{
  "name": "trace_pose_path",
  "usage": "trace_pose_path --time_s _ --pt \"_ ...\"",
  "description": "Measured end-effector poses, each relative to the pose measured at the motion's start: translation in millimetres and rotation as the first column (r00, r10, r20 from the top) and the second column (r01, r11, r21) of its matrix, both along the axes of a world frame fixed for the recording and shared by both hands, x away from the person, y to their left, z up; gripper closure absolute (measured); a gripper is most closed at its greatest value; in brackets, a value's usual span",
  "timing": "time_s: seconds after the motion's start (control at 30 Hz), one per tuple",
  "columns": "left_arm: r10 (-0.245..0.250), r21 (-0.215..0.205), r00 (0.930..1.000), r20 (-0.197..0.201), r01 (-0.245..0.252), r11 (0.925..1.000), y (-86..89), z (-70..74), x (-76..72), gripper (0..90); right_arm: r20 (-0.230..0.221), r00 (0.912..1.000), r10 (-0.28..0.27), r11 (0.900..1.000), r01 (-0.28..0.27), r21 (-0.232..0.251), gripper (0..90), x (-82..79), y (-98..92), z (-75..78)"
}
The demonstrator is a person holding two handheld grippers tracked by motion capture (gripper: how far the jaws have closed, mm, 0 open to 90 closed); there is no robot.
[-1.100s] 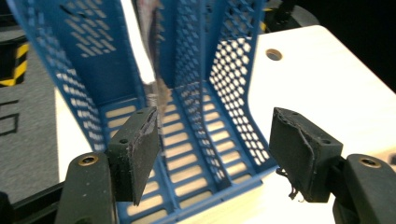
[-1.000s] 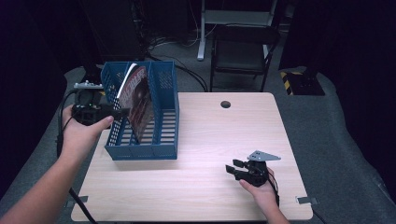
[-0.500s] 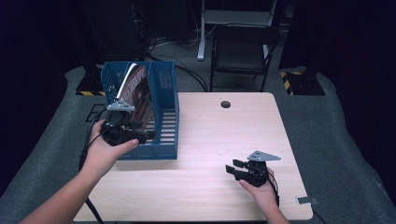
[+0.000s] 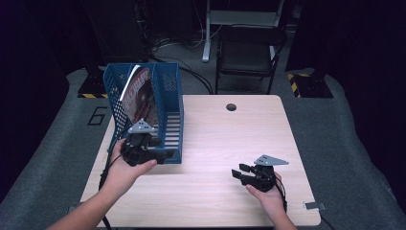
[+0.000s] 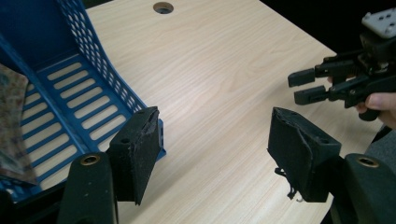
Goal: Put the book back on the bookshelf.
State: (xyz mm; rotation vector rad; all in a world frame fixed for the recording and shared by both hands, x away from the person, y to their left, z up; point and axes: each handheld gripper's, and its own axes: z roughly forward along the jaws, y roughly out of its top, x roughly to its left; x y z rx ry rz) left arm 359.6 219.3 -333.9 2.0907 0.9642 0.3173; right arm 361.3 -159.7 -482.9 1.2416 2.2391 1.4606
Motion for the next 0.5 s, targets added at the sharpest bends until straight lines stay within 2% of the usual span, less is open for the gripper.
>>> trace_pose_path --time_s 0.07,0.1,0.2,0.3,0.4,0.47,0.5 --pt "-0.004 -0.002 1.0000 0.002 0.004 1.0000 -2.7 -9.5 -1.6 34.4 0.005 1.0000 0.004 1.000 -0.004 -0.001 52.5 0.6 -0.1 -0.4" --pt "0.005 -0.013 0.9999 -0.012 -0.005 0.9999 -4.8 -14.4 -2.9 34.4 0.004 1.0000 0.004 1.000 -0.004 -0.001 52.6 0.5 -0.1 -0.4" --pt "-0.003 -0.003 1.0000 -0.007 0.003 1.0000 -6.5 -27.8 -3.8 34.5 0.000 1.0000 0.001 1.000 -0.001 -0.001 52.6 0.1 0.1 -0.2" --pt "-0.004 -0.016 1.0000 -0.009 0.004 0.9999 -7.9 -40.8 -5.0 34.6 0.005 1.0000 0.000 1.000 0.000 -0.002 52.6 0.3 -0.4 0.1" --pt "-0.007 0.012 1.0000 0.007 0.006 0.9999 -9.5 -53.3 -6.0 34.6 0.006 1.0000 0.000 1.000 0.000 0.001 52.5 0.3 -0.9 0.2" --pt "0.001 0.004 0.9999 0.013 -0.001 1.0000 -9.8 -60.8 -6.3 34.6 0.007 1.0000 0.000 1.000 0.000 -0.003 52.6 0.2 -1.0 0.5" --pt "-0.007 0.005 1.0000 0.003 0.007 1.0000 -9.9 -64.8 -5.8 34.6 0.007 1.0000 -0.002 1.000 0.002 -0.002 52.6 0.2 -1.0 0.6"
